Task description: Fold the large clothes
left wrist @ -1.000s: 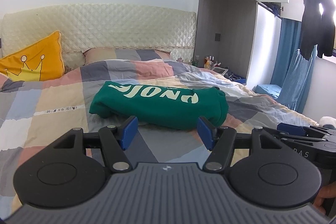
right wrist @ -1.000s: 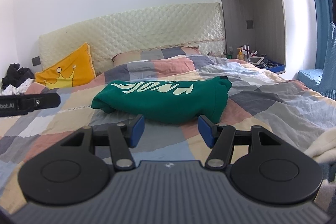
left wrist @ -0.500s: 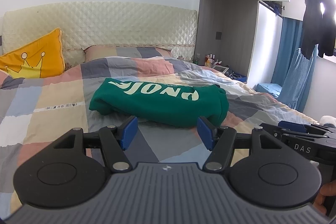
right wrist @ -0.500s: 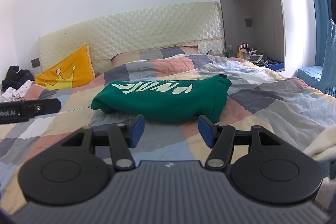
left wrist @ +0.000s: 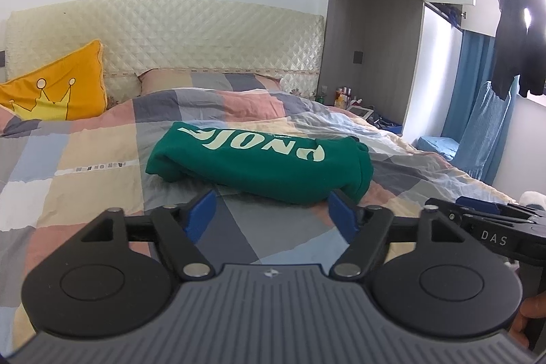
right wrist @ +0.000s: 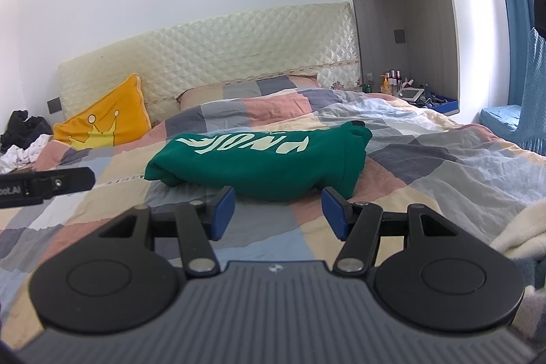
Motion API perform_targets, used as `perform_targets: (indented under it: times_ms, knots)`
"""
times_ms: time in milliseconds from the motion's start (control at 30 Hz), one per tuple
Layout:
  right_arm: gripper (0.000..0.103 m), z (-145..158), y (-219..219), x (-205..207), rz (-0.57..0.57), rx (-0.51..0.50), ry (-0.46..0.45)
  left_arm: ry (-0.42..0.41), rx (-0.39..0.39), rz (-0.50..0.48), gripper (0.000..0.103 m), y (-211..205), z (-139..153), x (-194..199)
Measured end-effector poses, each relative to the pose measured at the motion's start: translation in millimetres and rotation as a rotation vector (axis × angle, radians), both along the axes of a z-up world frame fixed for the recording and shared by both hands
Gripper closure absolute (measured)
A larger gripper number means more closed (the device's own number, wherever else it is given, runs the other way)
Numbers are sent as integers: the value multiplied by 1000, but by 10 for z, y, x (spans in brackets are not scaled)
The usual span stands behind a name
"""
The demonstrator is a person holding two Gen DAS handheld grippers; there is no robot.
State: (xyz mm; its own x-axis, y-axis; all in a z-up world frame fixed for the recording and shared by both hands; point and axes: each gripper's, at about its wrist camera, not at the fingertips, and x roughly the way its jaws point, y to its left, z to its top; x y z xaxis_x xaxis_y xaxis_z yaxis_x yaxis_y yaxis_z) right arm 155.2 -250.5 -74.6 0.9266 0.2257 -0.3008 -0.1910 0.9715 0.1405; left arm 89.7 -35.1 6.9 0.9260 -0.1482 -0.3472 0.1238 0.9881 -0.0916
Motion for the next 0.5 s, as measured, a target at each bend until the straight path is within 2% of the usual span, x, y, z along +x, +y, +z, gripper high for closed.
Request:
perform_targets:
  times_ms: [67, 100, 167, 200, 500]
  knots:
    - [41, -7, 5, 10, -5, 0, 3, 3, 1, -2, 16, -1, -6, 6]
    - [37, -11, 3, 16, -4, 4, 4, 5, -1, -2, 12, 3, -12, -2]
    - [11, -19, 3, 24, -17, 12, 1, 3, -5, 5, 7, 16, -20, -6]
    - [8, -22, 24, -1, -21, 9, -3, 3, -5, 11, 5, 22, -22, -4]
    - [8, -42, 97, -15, -41, -24, -7, 10, -16, 35, 3, 86, -32, -60]
